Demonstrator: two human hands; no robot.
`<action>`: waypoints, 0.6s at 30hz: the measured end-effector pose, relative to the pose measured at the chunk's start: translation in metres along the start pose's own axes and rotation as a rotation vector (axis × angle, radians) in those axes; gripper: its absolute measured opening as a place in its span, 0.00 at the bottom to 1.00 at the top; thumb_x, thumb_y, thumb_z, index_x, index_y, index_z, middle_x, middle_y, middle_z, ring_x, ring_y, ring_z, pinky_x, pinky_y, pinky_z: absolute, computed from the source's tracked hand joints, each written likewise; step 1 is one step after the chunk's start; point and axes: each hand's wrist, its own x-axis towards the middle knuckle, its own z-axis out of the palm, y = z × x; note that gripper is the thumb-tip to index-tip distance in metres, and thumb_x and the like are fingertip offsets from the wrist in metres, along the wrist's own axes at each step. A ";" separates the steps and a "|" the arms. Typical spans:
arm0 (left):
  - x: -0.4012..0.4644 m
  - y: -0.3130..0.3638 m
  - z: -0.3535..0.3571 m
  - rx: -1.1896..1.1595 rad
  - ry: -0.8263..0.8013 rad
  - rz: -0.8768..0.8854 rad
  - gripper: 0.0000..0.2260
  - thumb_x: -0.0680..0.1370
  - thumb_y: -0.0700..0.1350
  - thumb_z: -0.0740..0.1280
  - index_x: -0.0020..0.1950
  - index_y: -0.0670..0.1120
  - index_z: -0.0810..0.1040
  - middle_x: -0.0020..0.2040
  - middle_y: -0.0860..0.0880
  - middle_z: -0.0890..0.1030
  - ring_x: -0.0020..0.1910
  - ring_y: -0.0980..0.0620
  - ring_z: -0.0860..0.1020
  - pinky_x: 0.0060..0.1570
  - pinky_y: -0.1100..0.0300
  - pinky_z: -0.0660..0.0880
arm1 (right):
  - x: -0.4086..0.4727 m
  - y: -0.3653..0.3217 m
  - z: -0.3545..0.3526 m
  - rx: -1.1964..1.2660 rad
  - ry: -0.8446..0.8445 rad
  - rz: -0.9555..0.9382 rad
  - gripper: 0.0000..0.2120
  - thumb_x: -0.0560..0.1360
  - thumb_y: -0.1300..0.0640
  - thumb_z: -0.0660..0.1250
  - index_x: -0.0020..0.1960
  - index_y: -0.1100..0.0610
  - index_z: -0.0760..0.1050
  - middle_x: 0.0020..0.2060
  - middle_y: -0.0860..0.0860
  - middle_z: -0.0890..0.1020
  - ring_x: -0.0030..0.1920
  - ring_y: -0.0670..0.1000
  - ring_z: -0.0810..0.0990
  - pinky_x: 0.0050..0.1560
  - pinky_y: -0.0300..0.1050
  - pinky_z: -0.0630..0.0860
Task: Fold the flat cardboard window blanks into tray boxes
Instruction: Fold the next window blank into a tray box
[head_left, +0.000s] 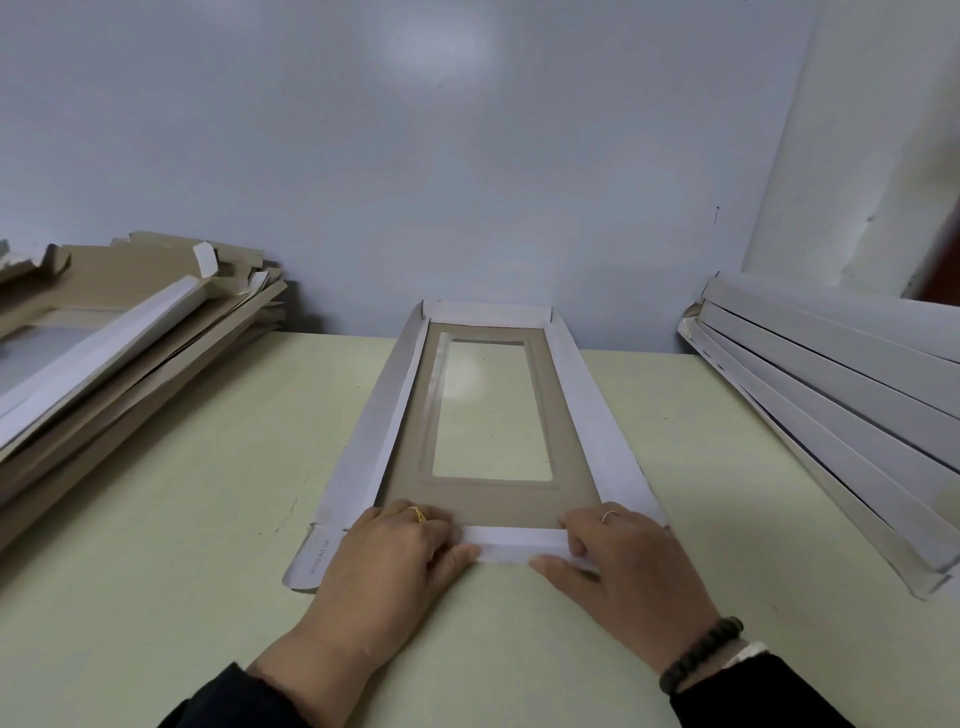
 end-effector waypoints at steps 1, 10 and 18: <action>-0.001 0.001 0.000 0.007 -0.016 0.009 0.26 0.76 0.66 0.46 0.61 0.56 0.75 0.63 0.62 0.72 0.61 0.60 0.69 0.59 0.67 0.60 | 0.001 0.000 0.000 -0.008 0.013 -0.007 0.21 0.58 0.42 0.78 0.27 0.54 0.70 0.22 0.47 0.74 0.23 0.47 0.73 0.26 0.33 0.64; 0.006 0.003 0.002 0.124 -0.014 -0.042 0.11 0.79 0.57 0.55 0.55 0.52 0.69 0.53 0.55 0.69 0.56 0.53 0.67 0.53 0.63 0.61 | 0.005 0.000 0.003 0.131 -0.260 0.093 0.19 0.67 0.39 0.69 0.54 0.46 0.76 0.46 0.40 0.78 0.47 0.45 0.77 0.47 0.43 0.74; 0.004 -0.006 -0.021 -0.025 0.145 0.084 0.17 0.75 0.52 0.54 0.41 0.48 0.80 0.39 0.52 0.78 0.42 0.49 0.75 0.48 0.62 0.62 | 0.012 -0.018 0.004 -0.054 -0.051 0.001 0.16 0.56 0.63 0.80 0.29 0.54 0.72 0.26 0.47 0.74 0.25 0.49 0.72 0.33 0.41 0.63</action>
